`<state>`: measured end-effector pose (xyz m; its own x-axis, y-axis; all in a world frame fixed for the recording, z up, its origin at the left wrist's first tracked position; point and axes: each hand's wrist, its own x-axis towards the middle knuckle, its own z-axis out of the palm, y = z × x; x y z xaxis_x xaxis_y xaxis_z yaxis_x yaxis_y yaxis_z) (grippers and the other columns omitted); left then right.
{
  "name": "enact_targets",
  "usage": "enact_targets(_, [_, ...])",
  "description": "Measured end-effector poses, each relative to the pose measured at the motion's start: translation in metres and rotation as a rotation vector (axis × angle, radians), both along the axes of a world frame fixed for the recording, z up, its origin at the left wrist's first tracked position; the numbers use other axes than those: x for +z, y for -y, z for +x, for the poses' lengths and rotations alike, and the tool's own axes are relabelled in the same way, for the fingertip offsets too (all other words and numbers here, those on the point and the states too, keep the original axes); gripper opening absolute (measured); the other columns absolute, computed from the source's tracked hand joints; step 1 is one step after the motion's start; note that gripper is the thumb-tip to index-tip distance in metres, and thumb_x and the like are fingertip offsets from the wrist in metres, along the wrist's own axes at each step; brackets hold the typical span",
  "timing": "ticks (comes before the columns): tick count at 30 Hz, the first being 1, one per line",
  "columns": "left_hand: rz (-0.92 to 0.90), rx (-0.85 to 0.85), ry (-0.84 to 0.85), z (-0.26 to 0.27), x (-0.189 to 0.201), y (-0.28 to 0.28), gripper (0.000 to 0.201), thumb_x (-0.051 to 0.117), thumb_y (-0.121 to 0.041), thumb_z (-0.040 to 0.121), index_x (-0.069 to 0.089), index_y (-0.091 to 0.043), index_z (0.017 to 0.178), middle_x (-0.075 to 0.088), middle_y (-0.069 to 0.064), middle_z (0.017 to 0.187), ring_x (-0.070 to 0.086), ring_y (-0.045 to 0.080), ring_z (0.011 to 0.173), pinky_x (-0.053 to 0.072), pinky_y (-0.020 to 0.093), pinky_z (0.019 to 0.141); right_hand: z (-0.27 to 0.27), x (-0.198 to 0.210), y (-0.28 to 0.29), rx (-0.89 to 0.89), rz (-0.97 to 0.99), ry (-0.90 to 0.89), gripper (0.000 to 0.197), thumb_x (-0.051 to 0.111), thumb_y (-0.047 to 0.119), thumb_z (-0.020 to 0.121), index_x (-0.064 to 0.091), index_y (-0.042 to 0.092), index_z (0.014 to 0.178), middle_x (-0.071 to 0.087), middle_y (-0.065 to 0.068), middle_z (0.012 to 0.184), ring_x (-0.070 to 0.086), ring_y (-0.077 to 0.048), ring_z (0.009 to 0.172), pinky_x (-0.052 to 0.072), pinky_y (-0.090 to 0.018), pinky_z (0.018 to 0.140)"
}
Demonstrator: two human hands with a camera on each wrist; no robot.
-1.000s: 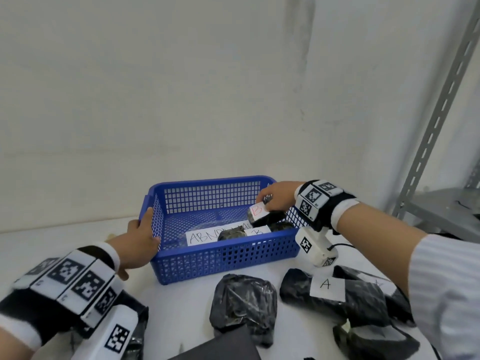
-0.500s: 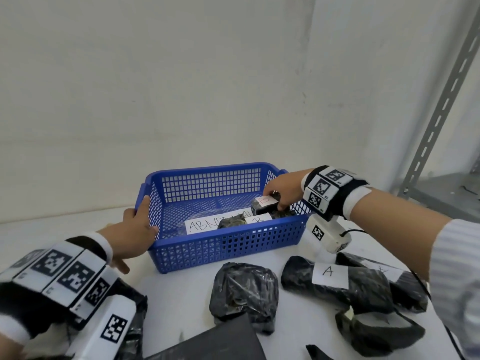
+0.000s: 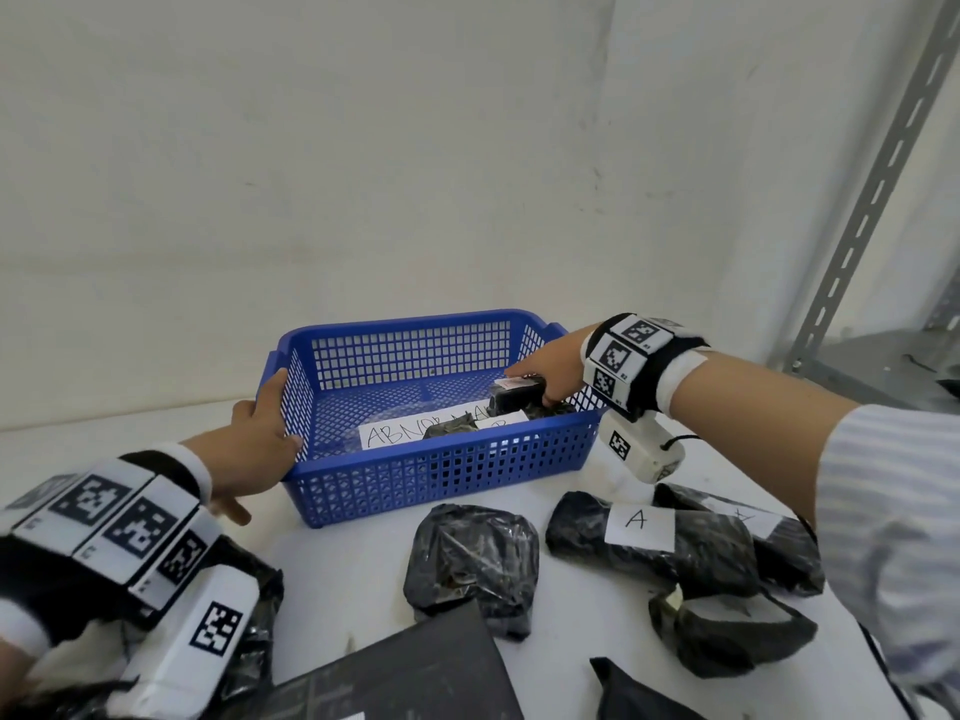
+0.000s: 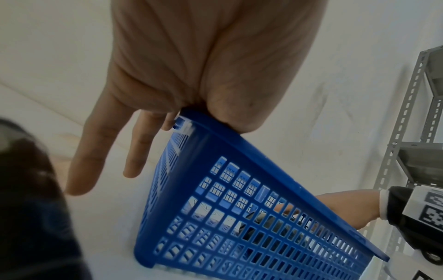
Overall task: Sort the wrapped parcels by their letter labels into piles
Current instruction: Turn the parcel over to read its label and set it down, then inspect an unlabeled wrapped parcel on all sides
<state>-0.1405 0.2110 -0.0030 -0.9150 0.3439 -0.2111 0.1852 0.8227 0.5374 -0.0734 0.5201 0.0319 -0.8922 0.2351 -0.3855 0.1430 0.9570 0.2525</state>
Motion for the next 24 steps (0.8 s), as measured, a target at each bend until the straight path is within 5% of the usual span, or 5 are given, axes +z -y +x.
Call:
enact_targets(4, [-0.005, -0.072, -0.004, -0.004, 0.005, 0.007, 0.091, 0.046, -0.019, 0.099, -0.028, -0.048, 0.143, 0.029, 0.012, 0.145, 0.051, 0.044, 0.114, 0.058, 0.05, 0.059, 0.011, 0.018, 0.001, -0.014, 0.015, -0.05, 0.074, 0.055, 0.021, 0.101, 0.011, 0.025, 0.16, 0.019, -0.004, 0.167, 0.03, -0.025, 0.149, 0.033, -0.04, 0.118])
enact_targets(7, [-0.065, -0.138, -0.075, -0.01, 0.008, 0.011, 0.092, 0.051, -0.035, 0.097, -0.027, -0.04, 0.147, 0.035, 0.018, 0.149, 0.047, 0.04, 0.128, 0.045, 0.055, 0.1, 0.023, 0.042, 0.001, 0.017, -0.085, -0.15, 0.067, 0.061, 0.026, 0.098, 0.028, 0.023, 0.156, 0.031, -0.003, 0.163, 0.033, -0.023, 0.147, 0.027, -0.043, 0.121])
enact_targets(11, [-0.053, -0.038, -0.249, 0.005, 0.033, 0.015, 0.066, 0.05, -0.044, 0.096, 0.024, -0.02, 0.152, 0.045, 0.027, 0.143, 0.051, 0.04, 0.124, 0.041, 0.046, 0.102, 0.054, 0.072, 0.021, 0.059, -0.322, -0.351, 0.027, 0.067, 0.025, 0.095, 0.064, 0.016, 0.121, 0.07, 0.001, 0.117, 0.065, -0.015, 0.107, 0.046, -0.037, 0.106])
enact_targets(16, [0.147, -0.042, -0.365, 0.023, 0.062, 0.036, 0.032, 0.045, -0.028, 0.101, 0.072, -0.014, 0.094, 0.068, 0.014, 0.114, 0.057, 0.026, 0.097, 0.042, 0.034, 0.087, 0.101, 0.053, 0.07, 0.234, -0.467, -0.315, 0.008, 0.069, 0.022, 0.093, 0.072, 0.021, 0.1, 0.068, 0.02, 0.089, 0.06, 0.013, 0.079, 0.048, -0.022, 0.09])
enact_targets(24, [0.288, -0.065, -0.339, 0.061, 0.081, 0.077, 0.014, 0.055, -0.02, 0.097, 0.068, -0.015, 0.096, 0.068, 0.01, 0.105, 0.062, 0.024, 0.095, 0.048, 0.037, 0.088, 0.167, -0.004, 0.158, 0.353, -0.479, 0.021, 0.097, 0.08, 0.055, 0.075, 0.028, 0.034, 0.154, 0.034, 0.01, 0.153, 0.029, -0.013, 0.14, 0.026, -0.036, 0.119])
